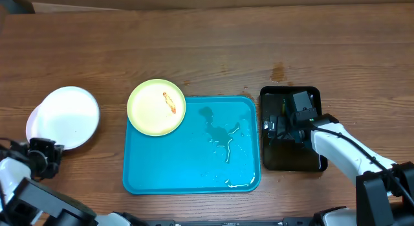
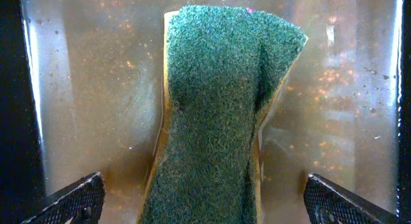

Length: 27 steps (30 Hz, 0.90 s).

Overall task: Clean dirty plates on tray and stack at the side
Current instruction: 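Carry the white plate left and stack it on the pink-rimmed plate, then move left gripper to the yellow plate rim on the tray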

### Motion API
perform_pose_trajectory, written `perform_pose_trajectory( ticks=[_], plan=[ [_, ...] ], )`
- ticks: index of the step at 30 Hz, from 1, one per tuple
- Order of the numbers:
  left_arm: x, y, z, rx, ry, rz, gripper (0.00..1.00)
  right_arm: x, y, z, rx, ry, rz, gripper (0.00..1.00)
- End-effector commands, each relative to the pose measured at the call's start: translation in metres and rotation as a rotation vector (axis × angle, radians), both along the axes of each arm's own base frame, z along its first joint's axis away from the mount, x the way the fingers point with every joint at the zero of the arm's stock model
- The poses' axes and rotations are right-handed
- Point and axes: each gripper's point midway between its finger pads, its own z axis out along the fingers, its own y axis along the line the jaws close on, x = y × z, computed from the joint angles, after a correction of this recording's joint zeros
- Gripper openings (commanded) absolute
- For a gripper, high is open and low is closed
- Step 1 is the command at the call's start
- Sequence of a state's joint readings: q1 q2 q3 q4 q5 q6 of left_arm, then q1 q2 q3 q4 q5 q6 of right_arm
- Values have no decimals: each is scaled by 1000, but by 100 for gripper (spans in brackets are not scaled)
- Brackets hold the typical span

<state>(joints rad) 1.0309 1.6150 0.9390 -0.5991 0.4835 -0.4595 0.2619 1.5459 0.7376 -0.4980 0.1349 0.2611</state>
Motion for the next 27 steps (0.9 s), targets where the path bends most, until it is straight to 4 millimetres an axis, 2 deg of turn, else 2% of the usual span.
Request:
perform_pose_trajectory(
  ticks=[1, 8, 11, 12, 13, 15, 16, 19, 21, 23, 24, 25, 27],
  plan=[
    [-1, 15, 5, -10, -51, 57, 4, 0, -2, -1, -7, 1, -4, 100],
    [-4, 44, 11, 59, -79, 143, 4, 0, -2, -1, -7, 1, -4, 100],
    [-17, 52, 4, 97, 2, 179, 5, 0, -2, -1, -7, 1, -4, 100],
    [-21, 54, 2, 107, 23, 189, 8, 0, -2, -1, -7, 1, -4, 100],
    [-21, 54, 2, 109, 24, 190, 28, 0, -2, -2, -7, 2, -4, 100],
    [-17, 55, 4, 111, 3, 184, 85, 0, -2, -2, -7, 2, -4, 100],
    [-13, 54, 7, 104, -25, 172, 97, 0, -2, -2, -7, 2, -4, 100],
    [10, 40, 20, 72, -128, 85, 100, 0, -2, -1, -7, 1, -4, 100],
    [29, 22, 28, 38, -181, 13, 100, 0, -2, -2, -7, 2, -4, 100],
    [48, -3, 36, 16, -216, -83, 96, 0, -2, -1, -7, 1, -4, 100],
    [57, -19, 39, 17, -210, -139, 94, 0, -2, -1, -7, 1, -4, 100],
    [67, -41, 42, 32, -203, -228, 83, 0, -2, -2, -7, 2, -4, 100],
    [76, -73, 40, 50, -160, -350, 74, 0, -2, -2, -7, 2, -4, 100]
  ],
)
